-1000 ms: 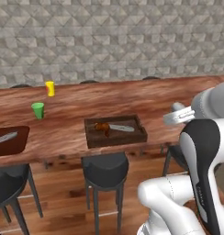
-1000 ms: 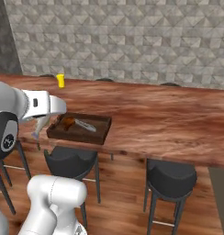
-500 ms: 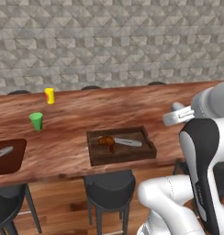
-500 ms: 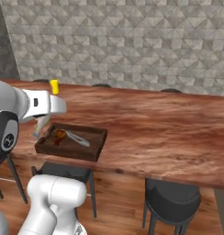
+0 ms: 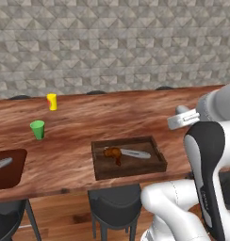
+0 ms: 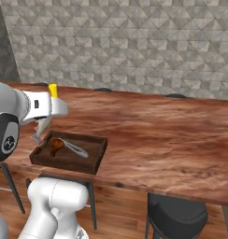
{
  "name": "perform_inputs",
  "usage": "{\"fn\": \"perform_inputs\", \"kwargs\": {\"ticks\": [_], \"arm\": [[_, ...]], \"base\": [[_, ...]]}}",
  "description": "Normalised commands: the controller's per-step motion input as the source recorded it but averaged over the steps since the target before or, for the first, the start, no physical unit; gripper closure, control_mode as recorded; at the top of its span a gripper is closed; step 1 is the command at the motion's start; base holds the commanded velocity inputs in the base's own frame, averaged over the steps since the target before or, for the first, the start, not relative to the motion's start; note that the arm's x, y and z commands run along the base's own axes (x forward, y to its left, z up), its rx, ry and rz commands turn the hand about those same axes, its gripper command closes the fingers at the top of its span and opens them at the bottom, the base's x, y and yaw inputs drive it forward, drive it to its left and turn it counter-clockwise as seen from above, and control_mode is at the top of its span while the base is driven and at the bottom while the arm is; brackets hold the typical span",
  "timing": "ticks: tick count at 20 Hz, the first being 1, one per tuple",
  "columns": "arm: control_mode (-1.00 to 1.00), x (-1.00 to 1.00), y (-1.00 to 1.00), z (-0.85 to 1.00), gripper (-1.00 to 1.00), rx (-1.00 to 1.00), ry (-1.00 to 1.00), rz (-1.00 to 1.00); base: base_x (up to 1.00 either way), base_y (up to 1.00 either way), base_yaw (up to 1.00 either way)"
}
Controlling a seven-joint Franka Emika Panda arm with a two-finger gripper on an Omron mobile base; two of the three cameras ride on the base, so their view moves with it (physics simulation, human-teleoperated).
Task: Gather the corn and mushroom from the fridge and place them on a tray on the dining counter. Then gather the chicken drumstick and fish from the fridge and place them on the other tray.
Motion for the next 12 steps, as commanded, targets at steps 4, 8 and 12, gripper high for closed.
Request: {"fn": "perform_inputs", "kwargs": {"ticks": [4, 8, 12], "arm": [[1.0, 0.0, 0.0, 0.0, 1.0, 0.0, 0.0, 0.0], [-1.0, 0.19, 0.05, -0.27, 1.0, 0.02, 0.23, 0.09], [-1.0, 0.66, 0.0, -0.59, 1.0, 0.03, 0.5, 0.28]], "base": [[0.32, 0.24, 0.08], [0.12, 0.12, 0.07], [0.0, 0.0, 0.0]]}}
